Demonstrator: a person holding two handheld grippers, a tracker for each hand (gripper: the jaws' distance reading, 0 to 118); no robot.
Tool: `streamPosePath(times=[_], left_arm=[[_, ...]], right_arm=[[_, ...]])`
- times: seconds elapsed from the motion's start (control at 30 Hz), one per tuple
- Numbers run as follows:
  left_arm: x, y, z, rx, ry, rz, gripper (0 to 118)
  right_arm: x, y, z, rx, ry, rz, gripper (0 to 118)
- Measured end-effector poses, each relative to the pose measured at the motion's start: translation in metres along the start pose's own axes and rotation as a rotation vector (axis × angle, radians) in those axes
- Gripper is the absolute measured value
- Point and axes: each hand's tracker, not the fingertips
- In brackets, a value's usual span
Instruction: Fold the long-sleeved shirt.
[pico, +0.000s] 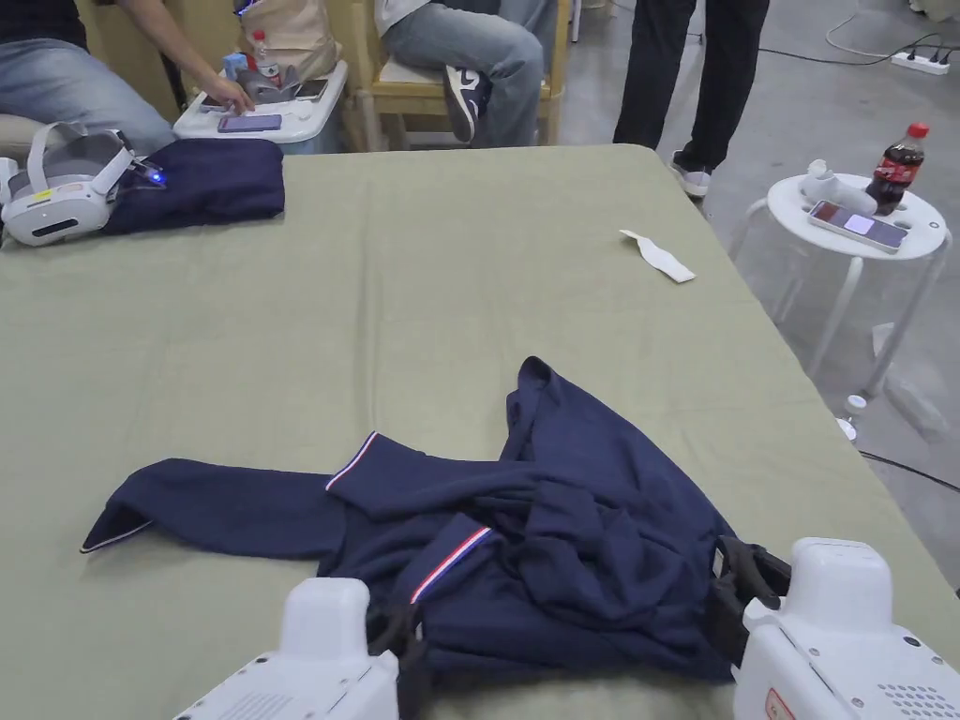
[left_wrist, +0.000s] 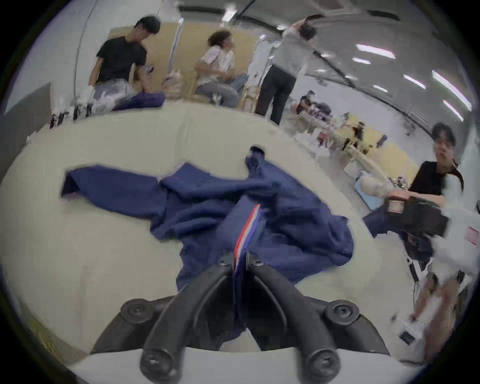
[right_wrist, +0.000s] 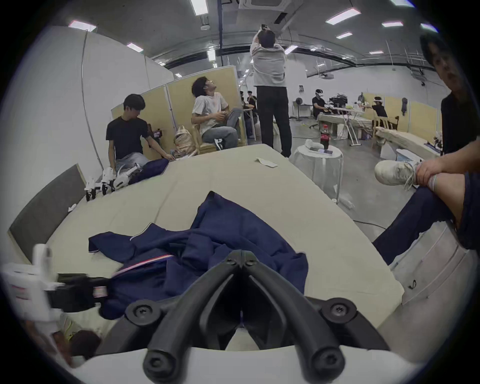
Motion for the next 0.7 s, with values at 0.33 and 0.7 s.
streamPosePath(times=[0.33,0.7], left_arm=[[-0.045,0.008,0.16,0.257,0.118,0.071,3],[-0.112,0.011,0.153,0.255,0.258,0.165,3]], right_arm=[[-0.025,0.014,0.024,0.069,0.06,0.046,1],[-0.033,0.036,-0.06,-0.088,0.178,0.13,92]])
